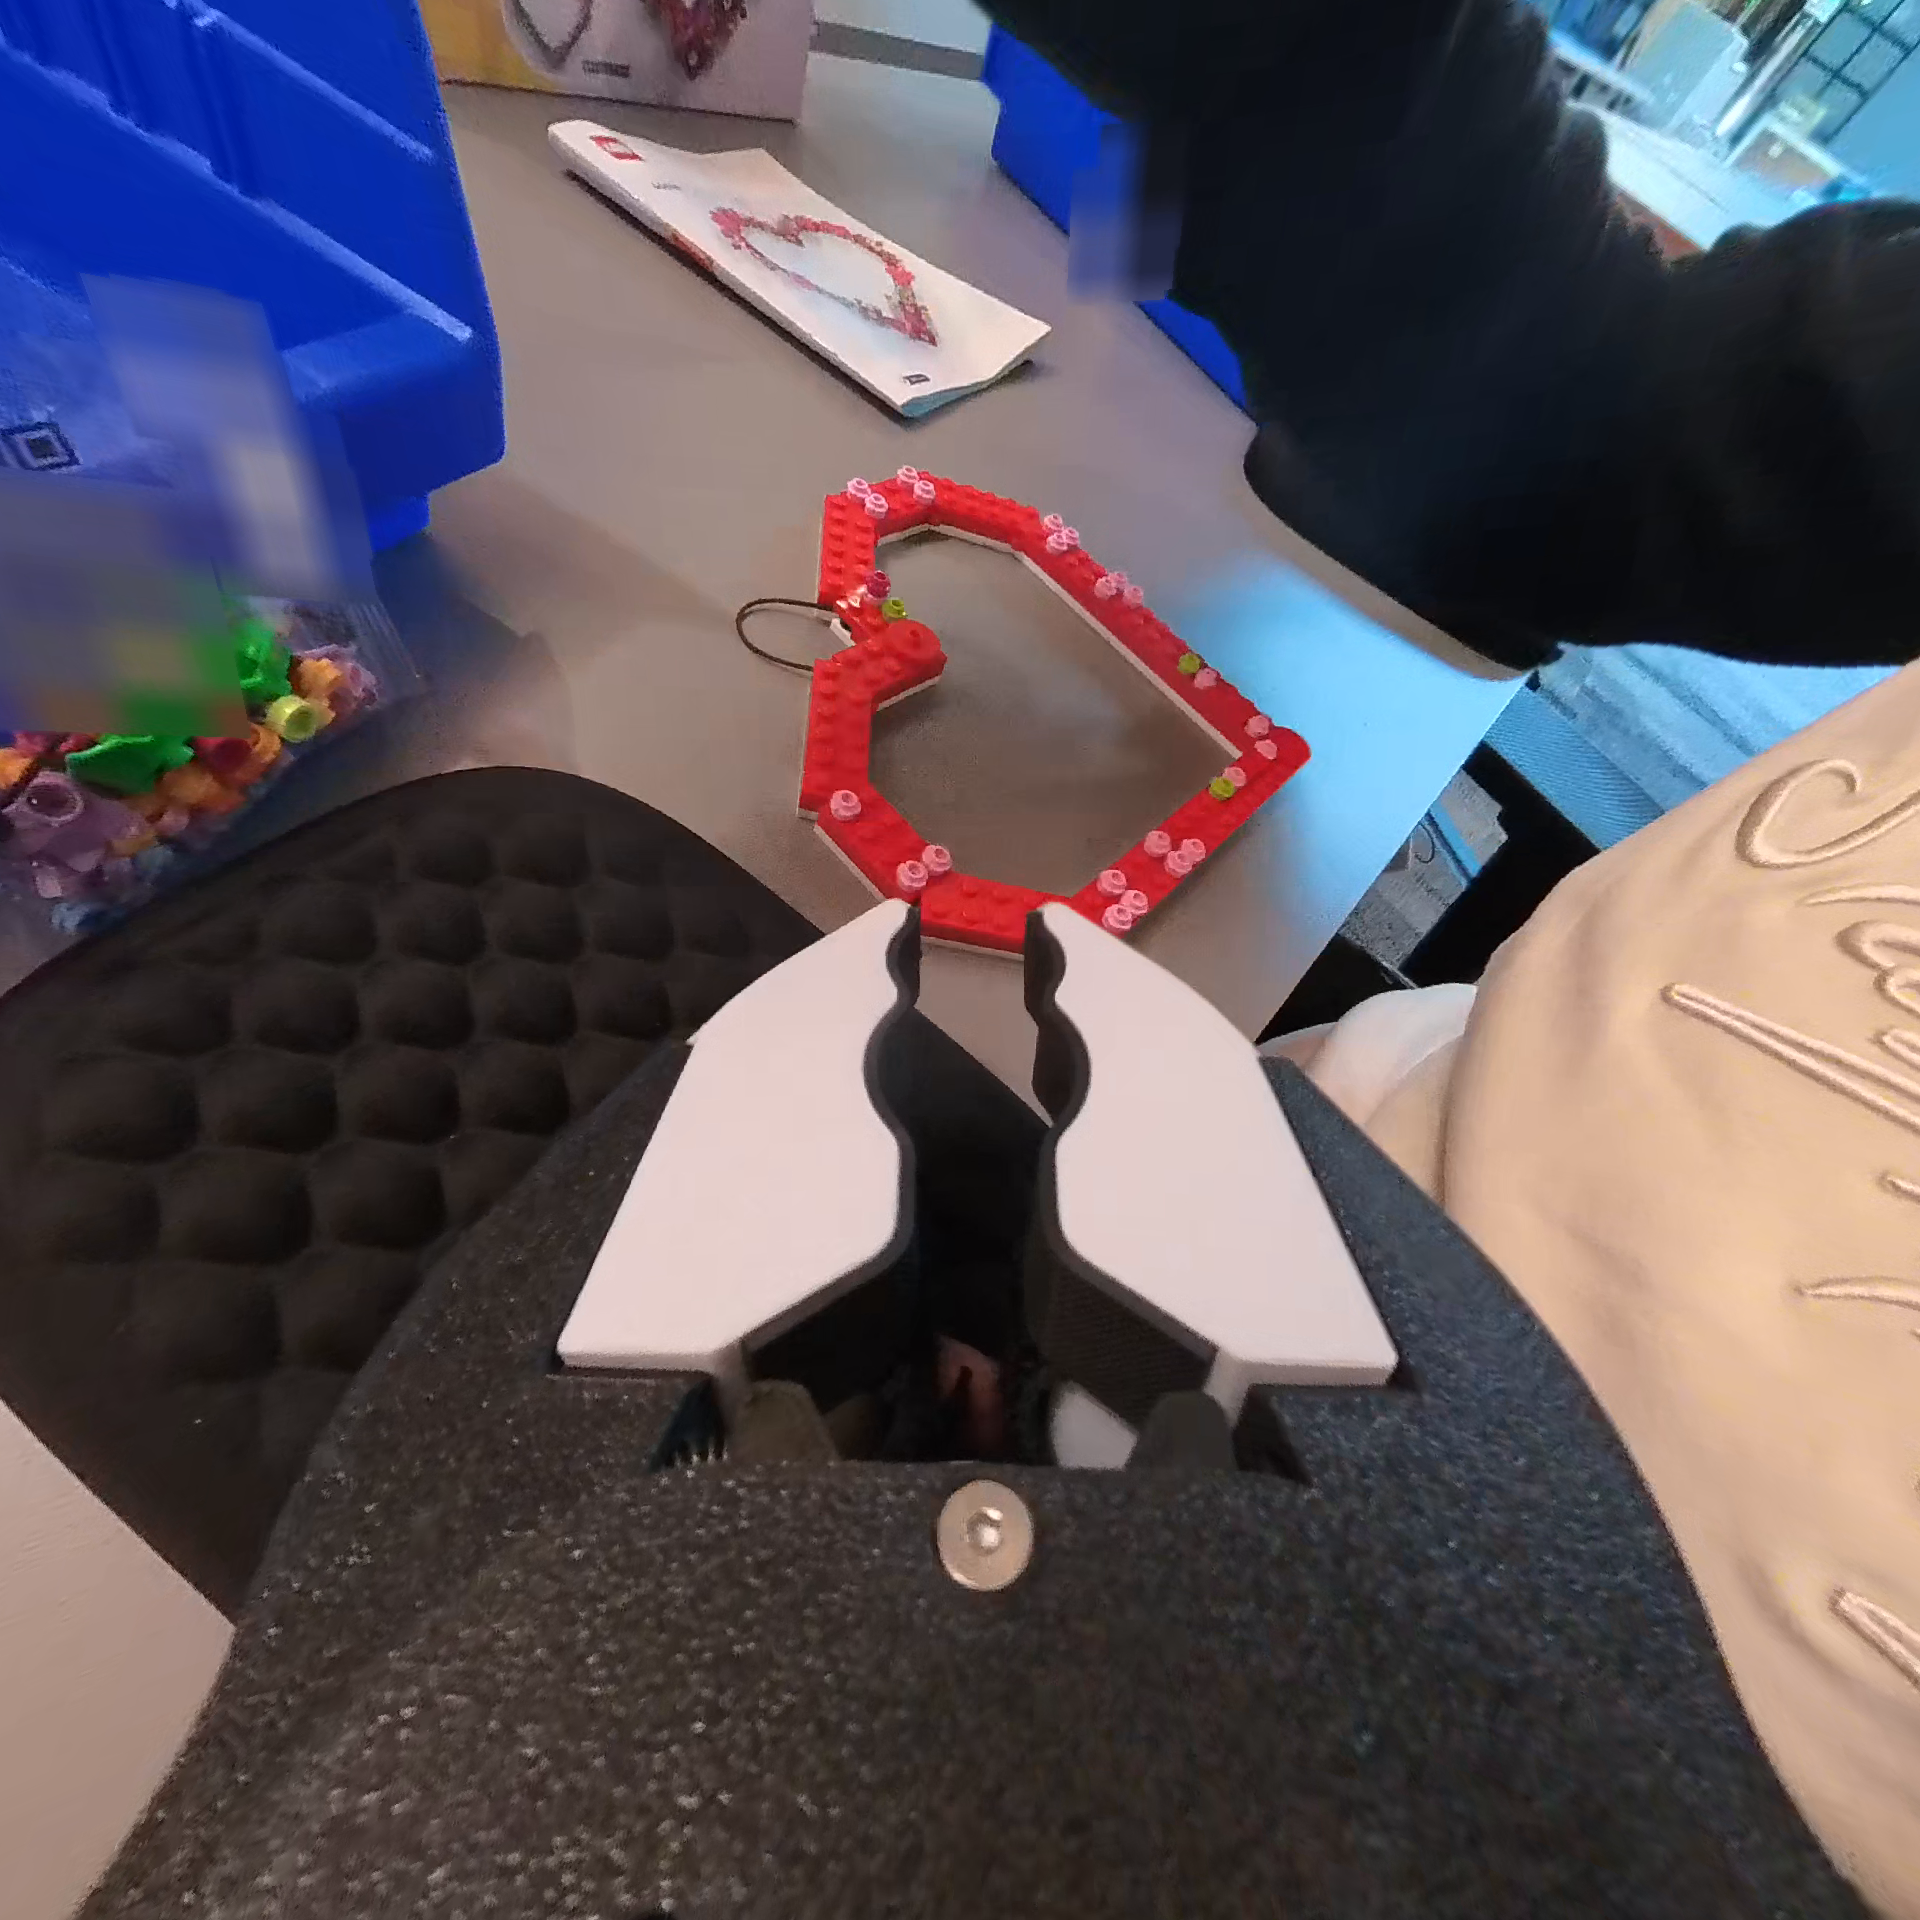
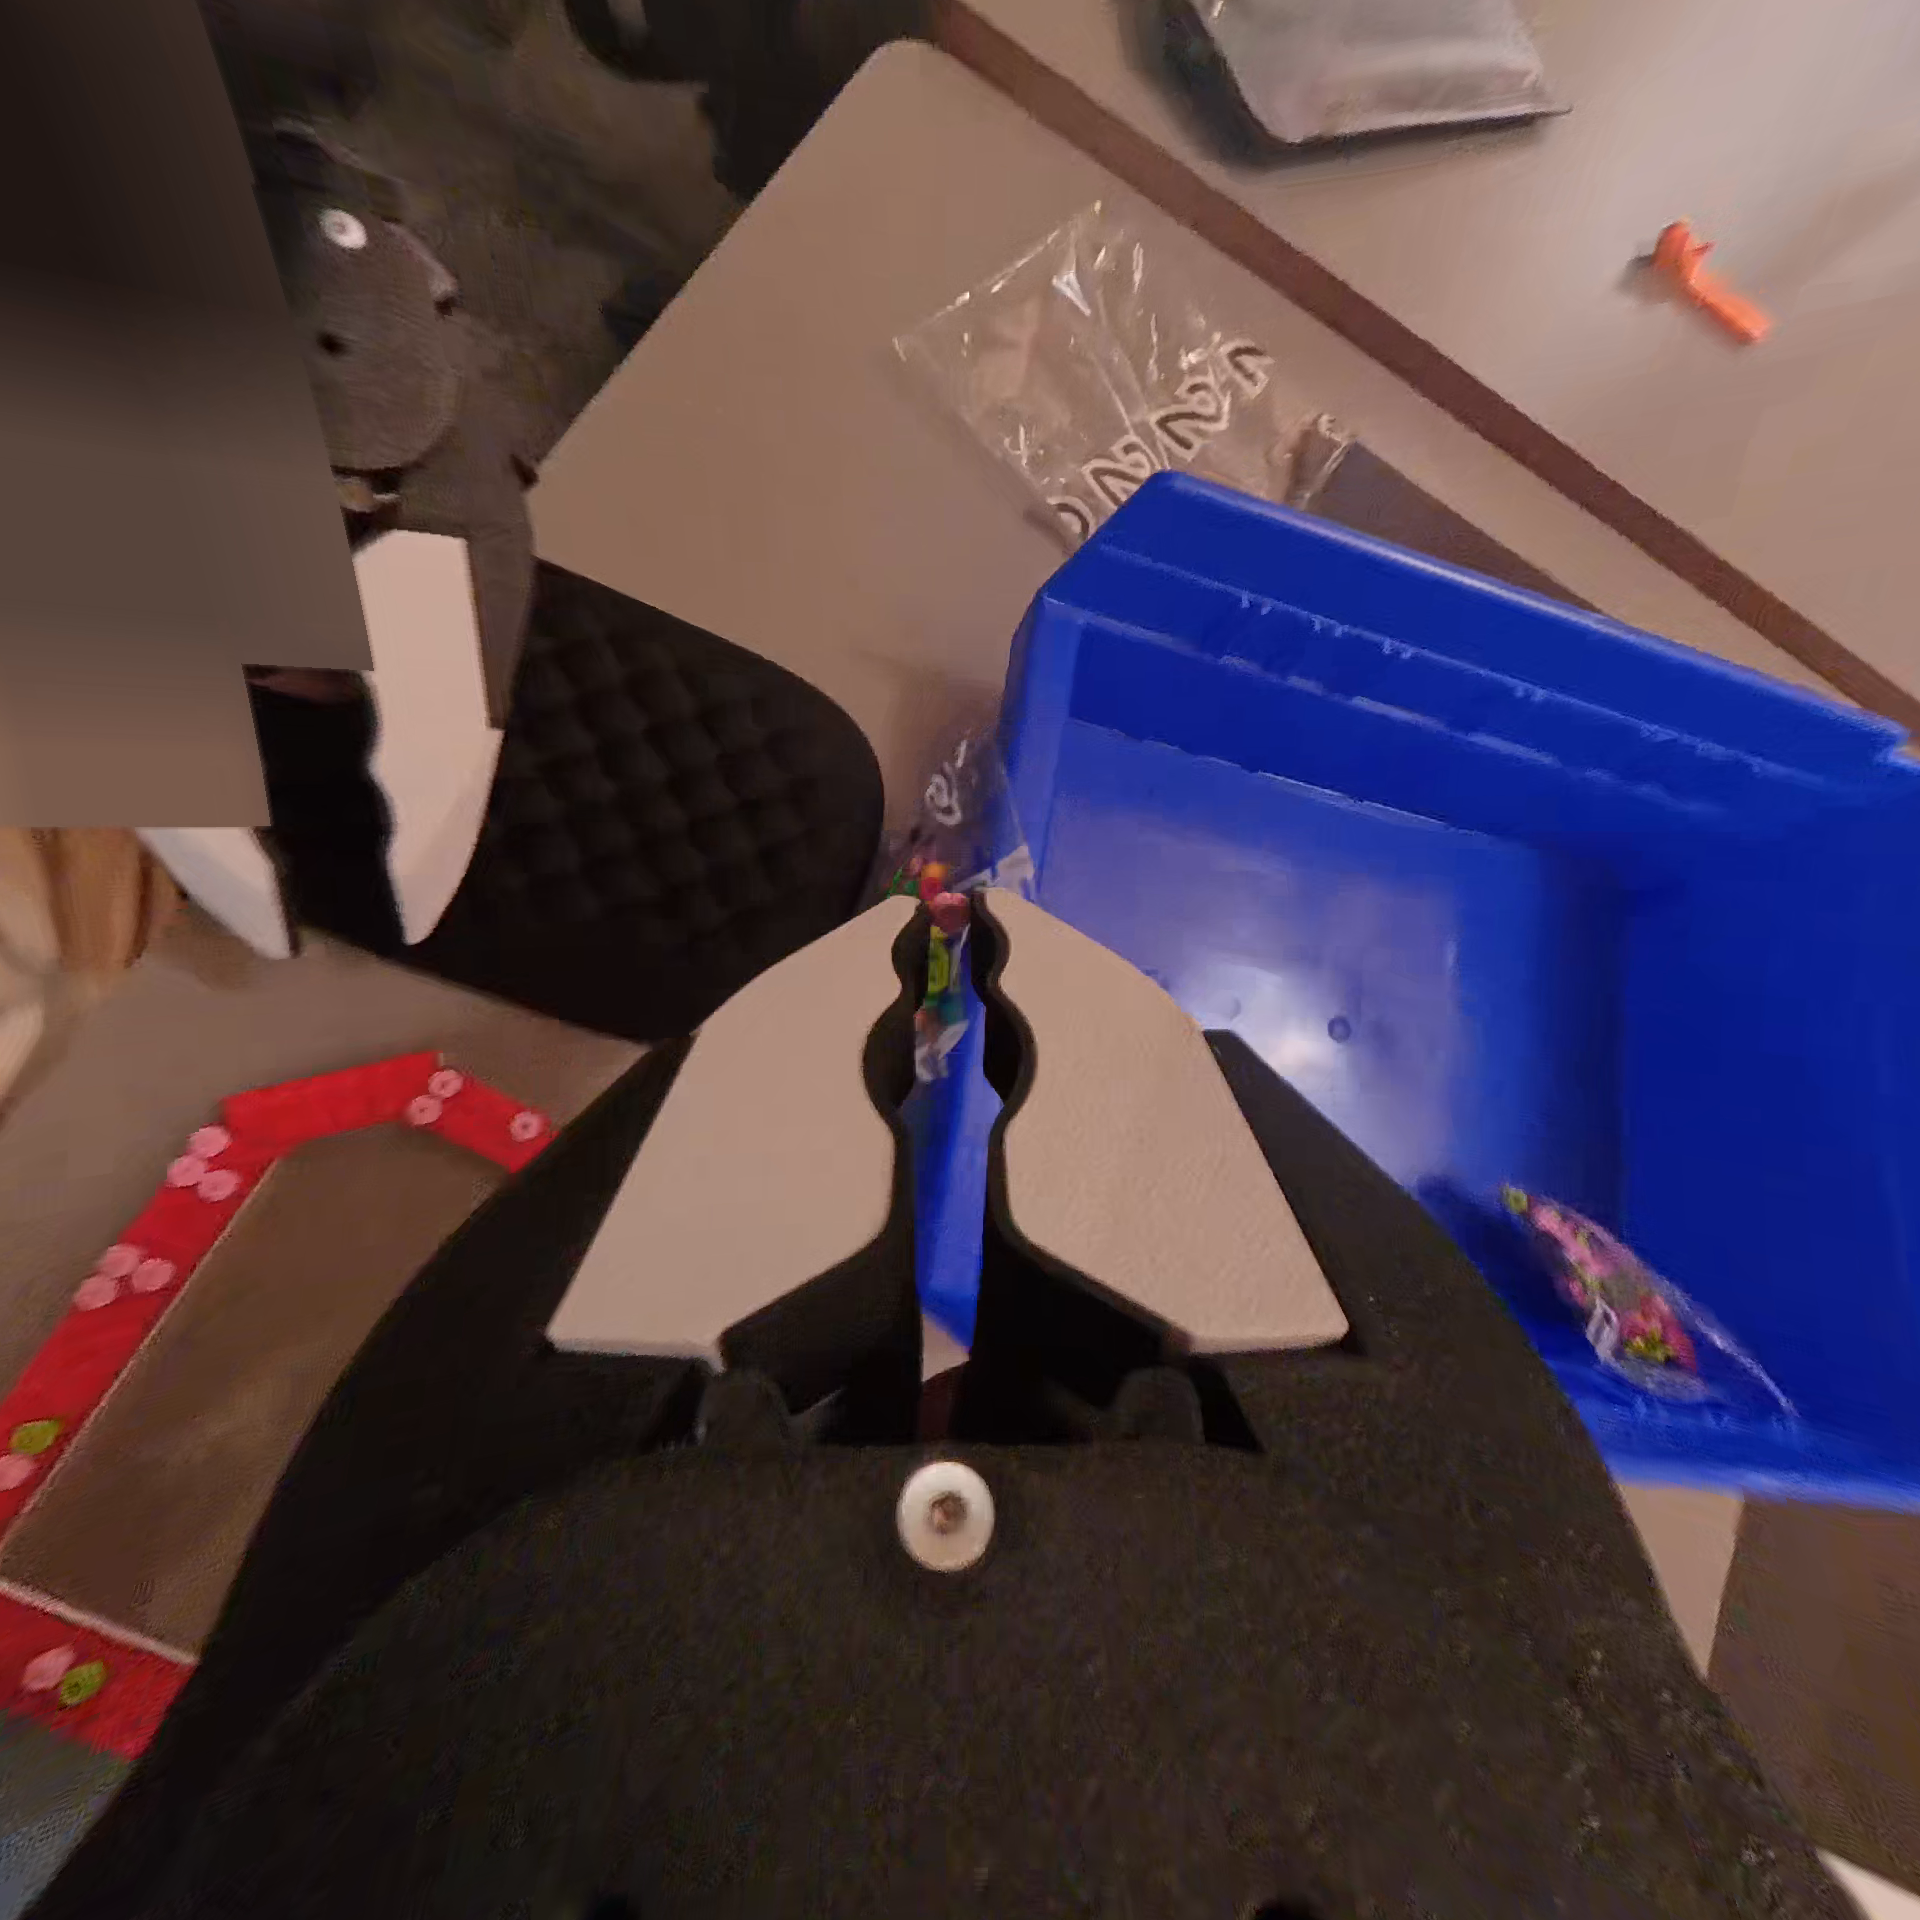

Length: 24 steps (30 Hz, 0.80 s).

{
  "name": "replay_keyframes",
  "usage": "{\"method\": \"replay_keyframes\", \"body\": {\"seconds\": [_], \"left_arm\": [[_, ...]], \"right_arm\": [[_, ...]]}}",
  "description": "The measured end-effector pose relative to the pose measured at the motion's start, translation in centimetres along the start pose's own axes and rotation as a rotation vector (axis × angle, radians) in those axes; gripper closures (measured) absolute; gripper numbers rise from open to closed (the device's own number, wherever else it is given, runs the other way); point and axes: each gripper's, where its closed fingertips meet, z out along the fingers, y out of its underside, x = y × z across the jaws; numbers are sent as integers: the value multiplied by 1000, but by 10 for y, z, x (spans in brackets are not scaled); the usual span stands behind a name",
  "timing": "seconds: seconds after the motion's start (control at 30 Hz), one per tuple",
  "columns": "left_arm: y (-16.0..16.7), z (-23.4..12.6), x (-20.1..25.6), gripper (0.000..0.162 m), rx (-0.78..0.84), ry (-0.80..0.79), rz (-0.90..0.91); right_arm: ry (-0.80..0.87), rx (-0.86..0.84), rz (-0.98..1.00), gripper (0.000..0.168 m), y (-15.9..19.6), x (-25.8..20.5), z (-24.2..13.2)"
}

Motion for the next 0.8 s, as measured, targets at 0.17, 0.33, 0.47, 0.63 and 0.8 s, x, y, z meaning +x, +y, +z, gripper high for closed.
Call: {"method": "replay_keyframes", "body": {"seconds": [0.17,0.33,0.47,0.63,0.8], "left_arm": [[-1,-3,1,143,27,5,6],[-1,-3,1,143,27,5,2],[0,-2,1,143,25,7,1],[0,-2,1,143,21,4,3],[0,-2,1,143,25,10,-4]], "right_arm": [[-93,-120,47,157,16,7,34],[-119,-63,57,157,8,4,33],[-185,-76,69,147,10,-4,31],[-212,-101,55,134,14,-12,33],[-197,-154,1,132,22,-23,33]]}}
